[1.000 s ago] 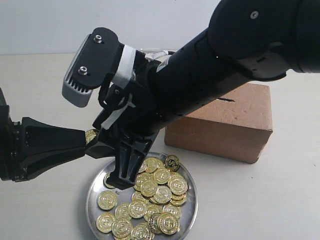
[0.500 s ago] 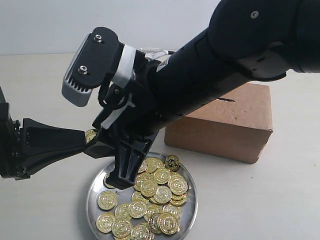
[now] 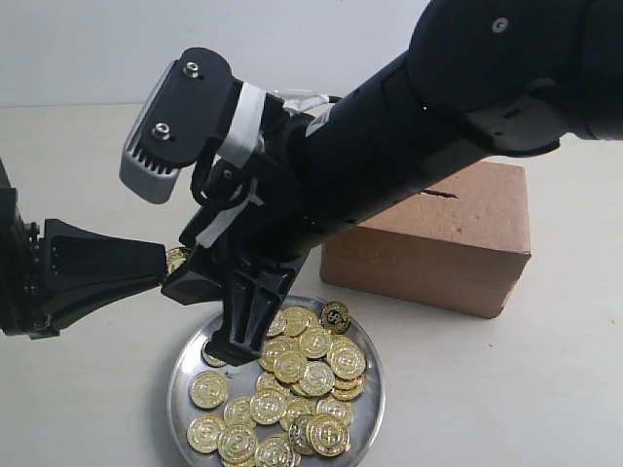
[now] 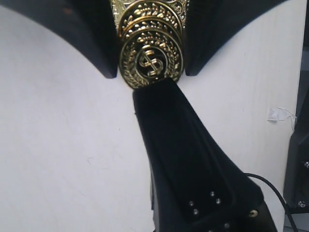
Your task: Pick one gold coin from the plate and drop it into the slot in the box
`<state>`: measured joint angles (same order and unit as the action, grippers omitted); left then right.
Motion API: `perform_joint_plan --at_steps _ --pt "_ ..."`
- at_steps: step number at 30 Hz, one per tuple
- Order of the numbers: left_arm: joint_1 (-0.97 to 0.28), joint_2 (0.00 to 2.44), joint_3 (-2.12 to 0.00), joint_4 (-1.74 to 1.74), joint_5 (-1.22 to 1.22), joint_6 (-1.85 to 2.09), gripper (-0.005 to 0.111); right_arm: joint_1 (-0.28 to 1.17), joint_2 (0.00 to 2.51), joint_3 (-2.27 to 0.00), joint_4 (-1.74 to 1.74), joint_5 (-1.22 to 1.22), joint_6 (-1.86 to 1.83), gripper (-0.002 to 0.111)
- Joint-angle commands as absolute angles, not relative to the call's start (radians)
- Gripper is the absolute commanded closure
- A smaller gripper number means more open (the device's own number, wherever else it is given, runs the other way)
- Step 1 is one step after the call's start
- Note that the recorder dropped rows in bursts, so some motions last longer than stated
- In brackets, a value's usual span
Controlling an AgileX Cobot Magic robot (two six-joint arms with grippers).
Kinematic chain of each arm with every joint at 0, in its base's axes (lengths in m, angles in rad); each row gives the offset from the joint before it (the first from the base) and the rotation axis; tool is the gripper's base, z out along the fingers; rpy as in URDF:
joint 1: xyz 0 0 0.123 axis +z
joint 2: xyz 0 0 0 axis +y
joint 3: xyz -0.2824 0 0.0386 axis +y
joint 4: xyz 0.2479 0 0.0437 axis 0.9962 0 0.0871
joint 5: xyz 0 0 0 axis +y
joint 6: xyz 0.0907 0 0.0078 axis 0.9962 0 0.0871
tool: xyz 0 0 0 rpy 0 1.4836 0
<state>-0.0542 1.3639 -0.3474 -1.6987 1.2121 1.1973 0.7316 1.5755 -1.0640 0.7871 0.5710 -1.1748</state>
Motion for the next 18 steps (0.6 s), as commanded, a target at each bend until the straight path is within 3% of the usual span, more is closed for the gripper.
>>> perform_joint_plan --at_steps 1,4,6,18 --pt "-0.097 1.387 -0.354 -1.706 1.221 1.194 0.096 0.732 1.571 -1.065 0.814 0.570 -1.186 0.084" --pt "-0.134 1.429 -0.355 -1.729 1.221 1.207 0.098 0.732 1.571 -1.065 0.815 0.570 -1.186 0.084" --pt "-0.141 1.454 -0.359 -1.735 1.221 1.222 0.106 0.732 1.571 -1.065 0.815 0.572 -1.186 0.084" --pt "-0.141 1.467 -0.366 -1.740 1.221 1.250 0.107 0.732 1.571 -1.065 0.808 0.572 -1.186 0.084"
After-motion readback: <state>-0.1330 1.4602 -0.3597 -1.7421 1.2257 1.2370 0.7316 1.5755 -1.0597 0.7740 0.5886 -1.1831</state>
